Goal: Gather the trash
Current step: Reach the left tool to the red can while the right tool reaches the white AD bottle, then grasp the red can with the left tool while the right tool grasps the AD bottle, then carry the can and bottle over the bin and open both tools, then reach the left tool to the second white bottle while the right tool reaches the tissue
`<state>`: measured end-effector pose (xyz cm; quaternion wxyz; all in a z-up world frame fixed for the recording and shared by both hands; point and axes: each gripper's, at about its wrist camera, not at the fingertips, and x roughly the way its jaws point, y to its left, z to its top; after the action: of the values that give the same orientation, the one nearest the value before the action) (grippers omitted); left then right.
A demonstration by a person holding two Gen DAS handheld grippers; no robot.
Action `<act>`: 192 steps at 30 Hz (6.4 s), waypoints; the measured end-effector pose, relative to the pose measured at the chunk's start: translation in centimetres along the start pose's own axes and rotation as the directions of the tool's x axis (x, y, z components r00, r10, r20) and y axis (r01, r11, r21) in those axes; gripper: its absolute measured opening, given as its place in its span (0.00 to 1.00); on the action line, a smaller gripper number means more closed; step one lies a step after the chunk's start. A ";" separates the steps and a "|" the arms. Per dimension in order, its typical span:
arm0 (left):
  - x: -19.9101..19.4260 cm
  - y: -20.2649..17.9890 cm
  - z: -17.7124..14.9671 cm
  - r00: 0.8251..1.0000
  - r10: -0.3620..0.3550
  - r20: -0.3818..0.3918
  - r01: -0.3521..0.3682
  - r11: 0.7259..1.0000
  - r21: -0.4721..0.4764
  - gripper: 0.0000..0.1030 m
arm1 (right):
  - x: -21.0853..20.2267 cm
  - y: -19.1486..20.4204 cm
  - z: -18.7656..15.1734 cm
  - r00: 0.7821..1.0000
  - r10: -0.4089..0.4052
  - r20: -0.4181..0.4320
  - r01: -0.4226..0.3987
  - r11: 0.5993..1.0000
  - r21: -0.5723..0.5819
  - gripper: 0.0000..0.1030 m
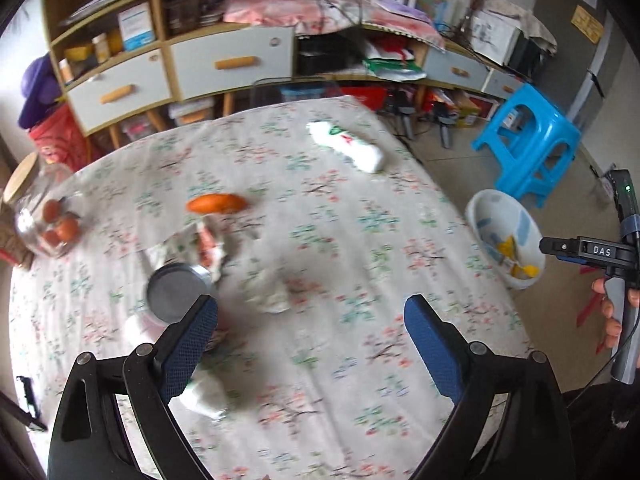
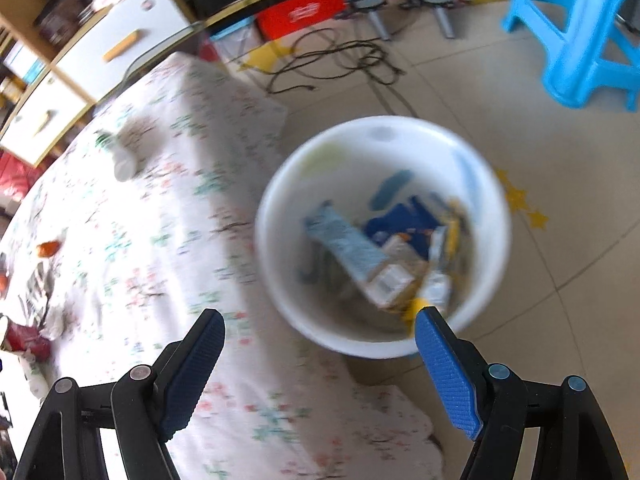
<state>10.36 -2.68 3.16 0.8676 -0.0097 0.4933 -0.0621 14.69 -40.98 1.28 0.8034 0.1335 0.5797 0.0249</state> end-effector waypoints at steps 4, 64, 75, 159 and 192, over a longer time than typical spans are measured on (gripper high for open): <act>0.1 3.0 -1.1 1.000 0.022 -0.011 -0.023 0.999 -0.028 0.94 | 0.7 3.2 -0.3 1.000 0.015 -0.012 -0.015 0.999 -0.039 0.80; -0.2 18.2 -0.9 0.995 -0.068 0.067 0.087 0.931 -0.354 0.58 | 17.4 23.7 11.1 0.991 -0.114 -0.077 0.085 0.949 -0.303 0.45; 1.0 15.3 -0.9 0.992 -0.117 0.038 0.123 0.940 -0.317 0.58 | 13.3 21.8 5.8 0.982 -0.025 -0.186 -0.031 0.957 -0.289 0.43; 10.2 -21.6 6.3 0.955 -0.293 -0.055 0.298 0.940 0.168 0.83 | -2.0 -12.1 1.0 0.999 -0.012 0.044 0.001 0.971 0.241 0.72; 6.0 9.4 -3.4 0.981 -0.006 -0.192 -0.051 0.955 -0.291 0.96 | 4.0 10.7 -0.6 0.997 0.023 -0.073 -0.035 0.985 -0.171 0.82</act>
<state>11.45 6.14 -4.45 0.8057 -0.1273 0.5781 0.0214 16.66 -29.81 -0.04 0.7904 0.0711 0.6016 0.0915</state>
